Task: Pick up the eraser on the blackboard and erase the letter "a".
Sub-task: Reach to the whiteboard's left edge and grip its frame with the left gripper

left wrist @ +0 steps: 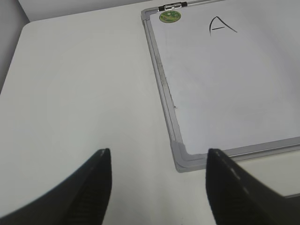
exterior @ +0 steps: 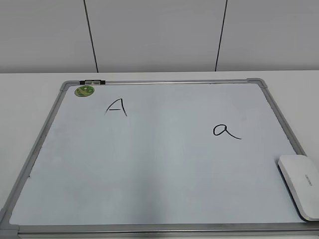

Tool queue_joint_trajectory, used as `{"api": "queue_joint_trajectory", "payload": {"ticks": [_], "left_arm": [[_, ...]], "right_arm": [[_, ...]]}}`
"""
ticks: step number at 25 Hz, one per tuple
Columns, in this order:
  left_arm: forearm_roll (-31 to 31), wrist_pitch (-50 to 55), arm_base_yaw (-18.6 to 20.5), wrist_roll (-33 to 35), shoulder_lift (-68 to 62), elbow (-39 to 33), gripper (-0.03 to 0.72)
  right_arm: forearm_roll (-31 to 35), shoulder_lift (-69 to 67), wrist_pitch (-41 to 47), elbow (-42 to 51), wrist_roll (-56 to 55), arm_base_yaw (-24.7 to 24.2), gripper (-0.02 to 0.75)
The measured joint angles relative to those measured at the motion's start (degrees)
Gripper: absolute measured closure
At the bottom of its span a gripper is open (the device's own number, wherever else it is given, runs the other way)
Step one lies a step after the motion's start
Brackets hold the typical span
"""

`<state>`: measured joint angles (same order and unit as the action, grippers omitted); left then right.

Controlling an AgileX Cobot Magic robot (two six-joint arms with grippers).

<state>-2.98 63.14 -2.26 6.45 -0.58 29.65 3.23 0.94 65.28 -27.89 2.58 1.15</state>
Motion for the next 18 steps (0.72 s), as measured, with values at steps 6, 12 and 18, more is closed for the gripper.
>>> {"api": "queue_joint_trajectory", "payload": {"ticks": [6, 12, 18], "left_arm": [[0.0, 0.0, 0.0, 0.0, 0.0, 0.0, 0.226], [0.0, 0.0, 0.0, 0.0, 0.0, 0.0, 0.227], [0.0, 0.0, 0.0, 0.0, 0.0, 0.0, 0.227]], "right_arm": [[0.0, 0.0, 0.0, 0.0, 0.0, 0.0, 0.163], [0.0, 0.0, 0.0, 0.0, 0.0, 0.0, 0.164], [0.0, 0.0, 0.0, 0.0, 0.0, 0.0, 0.164]]}}
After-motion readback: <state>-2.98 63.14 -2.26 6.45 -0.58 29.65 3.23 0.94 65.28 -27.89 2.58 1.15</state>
